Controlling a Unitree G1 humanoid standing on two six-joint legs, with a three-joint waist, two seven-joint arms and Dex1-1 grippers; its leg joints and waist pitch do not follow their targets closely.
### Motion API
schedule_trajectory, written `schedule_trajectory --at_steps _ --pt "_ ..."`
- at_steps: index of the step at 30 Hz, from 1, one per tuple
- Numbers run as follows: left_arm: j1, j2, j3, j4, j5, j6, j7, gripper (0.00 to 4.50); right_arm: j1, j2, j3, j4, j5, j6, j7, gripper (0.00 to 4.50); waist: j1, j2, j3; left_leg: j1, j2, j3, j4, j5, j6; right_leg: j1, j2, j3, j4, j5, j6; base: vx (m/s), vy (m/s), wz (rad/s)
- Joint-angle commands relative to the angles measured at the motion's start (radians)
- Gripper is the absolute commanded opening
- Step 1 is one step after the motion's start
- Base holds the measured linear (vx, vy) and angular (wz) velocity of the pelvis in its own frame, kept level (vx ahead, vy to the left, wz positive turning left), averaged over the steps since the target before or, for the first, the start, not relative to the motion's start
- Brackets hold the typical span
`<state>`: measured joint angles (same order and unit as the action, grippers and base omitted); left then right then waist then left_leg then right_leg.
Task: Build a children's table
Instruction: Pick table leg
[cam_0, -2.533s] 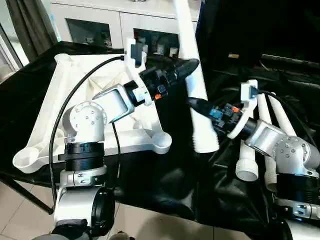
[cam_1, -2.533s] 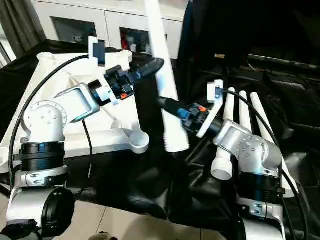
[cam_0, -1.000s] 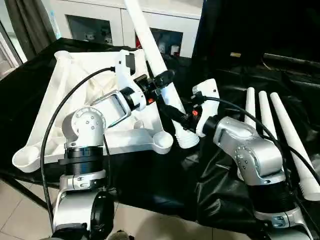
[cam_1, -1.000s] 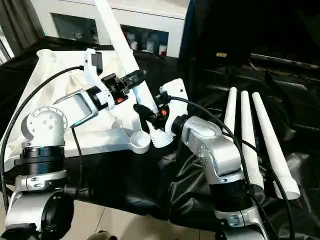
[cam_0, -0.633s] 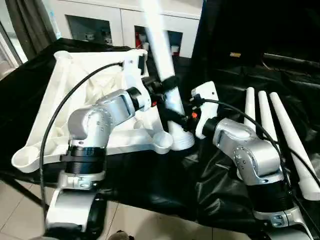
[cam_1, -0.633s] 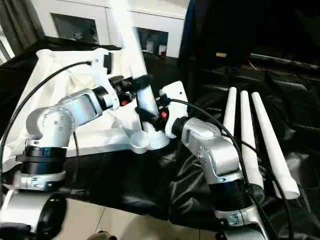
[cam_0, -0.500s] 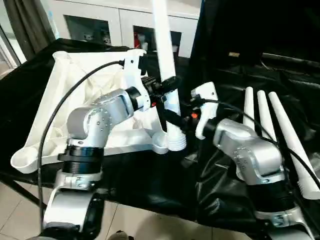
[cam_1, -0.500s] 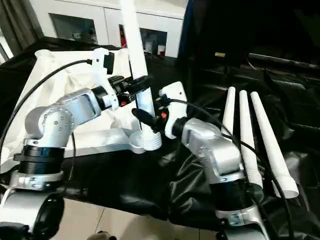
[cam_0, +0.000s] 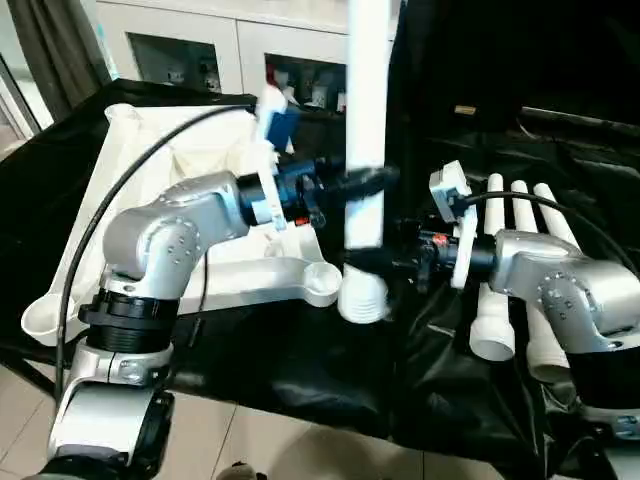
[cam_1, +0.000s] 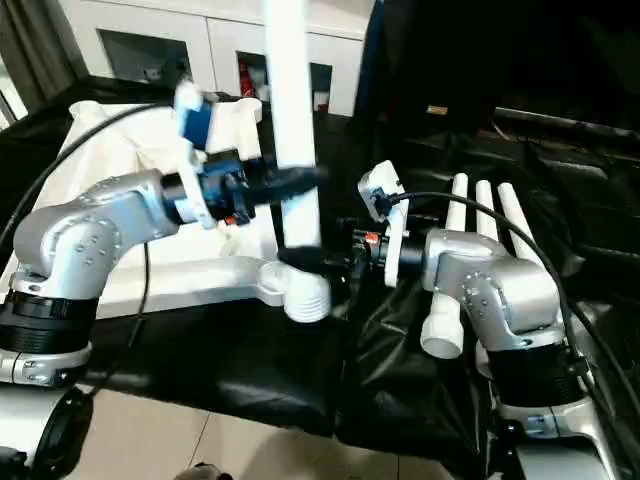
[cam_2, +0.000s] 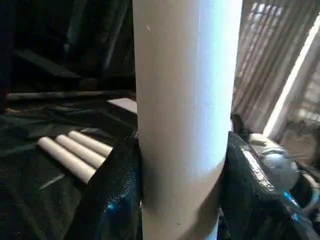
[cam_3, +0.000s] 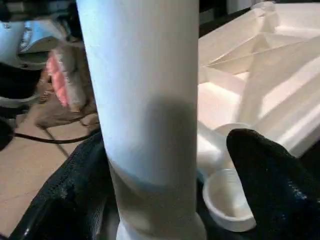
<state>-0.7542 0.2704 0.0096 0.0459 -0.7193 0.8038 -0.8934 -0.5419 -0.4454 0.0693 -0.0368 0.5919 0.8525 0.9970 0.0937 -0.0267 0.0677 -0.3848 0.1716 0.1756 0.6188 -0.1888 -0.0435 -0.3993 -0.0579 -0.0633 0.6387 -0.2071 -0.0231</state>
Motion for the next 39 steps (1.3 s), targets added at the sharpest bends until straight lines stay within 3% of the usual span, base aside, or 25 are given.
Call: schedule_trajectory --at_steps 1,8,15,18,25,39 --pt "-0.020 0.006 0.009 -0.015 -0.023 0.007 -0.039 1.84 -0.022 -0.019 0.009 -0.024 0.018 0.019 0.036 3.80 0.005 -0.002 -0.074 0.018 0.056 -0.017 -0.068 -0.083 0.018 0.062 -0.091 0.057 -0.076 -0.107 -0.219 0.000 0.000 0.00" --pt "-0.005 0.028 -0.026 -0.022 -0.012 -0.001 -0.070 1.84 -0.037 -0.044 0.028 -0.022 0.041 0.037 0.091 3.80 0.007 -0.002 -0.074 0.017 0.057 -0.019 -0.070 -0.098 0.003 0.060 -0.090 0.057 -0.078 -0.146 -0.195 0.000 0.000 0.00" --pt "-0.013 0.034 -0.028 -0.018 -0.018 0.005 -0.092 1.84 -0.036 -0.061 0.055 -0.028 0.042 0.042 0.123 3.10 0.014 0.000 -0.078 0.016 0.057 -0.019 -0.067 -0.069 0.012 0.061 -0.090 0.055 -0.072 -0.093 -0.208 0.000 0.000 0.00" --pt "-0.014 0.033 -0.036 -0.018 -0.017 0.005 -0.095 1.84 -0.034 -0.062 0.062 -0.029 0.042 0.042 0.129 2.87 0.015 -0.003 -0.078 0.018 0.058 -0.018 -0.067 -0.076 0.011 0.060 -0.090 0.055 -0.072 -0.095 -0.211 0.000 0.000 0.00" --pt "-0.014 0.026 -0.041 -0.021 -0.018 0.009 -0.099 1.84 -0.032 -0.058 0.067 -0.028 0.046 0.044 0.129 2.17 0.020 0.000 -0.078 0.018 0.058 -0.019 -0.067 -0.080 0.004 0.060 -0.090 0.055 -0.073 -0.106 -0.206 0.000 0.000 0.00" --pt "-0.024 0.004 -0.037 -0.013 -0.023 0.007 -0.086 1.84 -0.019 -0.035 0.075 -0.025 0.044 0.037 0.120 1.93 0.021 -0.001 -0.079 0.017 0.057 -0.019 -0.066 -0.073 0.007 0.061 -0.090 0.055 -0.071 -0.090 -0.208 0.000 0.000 0.00"
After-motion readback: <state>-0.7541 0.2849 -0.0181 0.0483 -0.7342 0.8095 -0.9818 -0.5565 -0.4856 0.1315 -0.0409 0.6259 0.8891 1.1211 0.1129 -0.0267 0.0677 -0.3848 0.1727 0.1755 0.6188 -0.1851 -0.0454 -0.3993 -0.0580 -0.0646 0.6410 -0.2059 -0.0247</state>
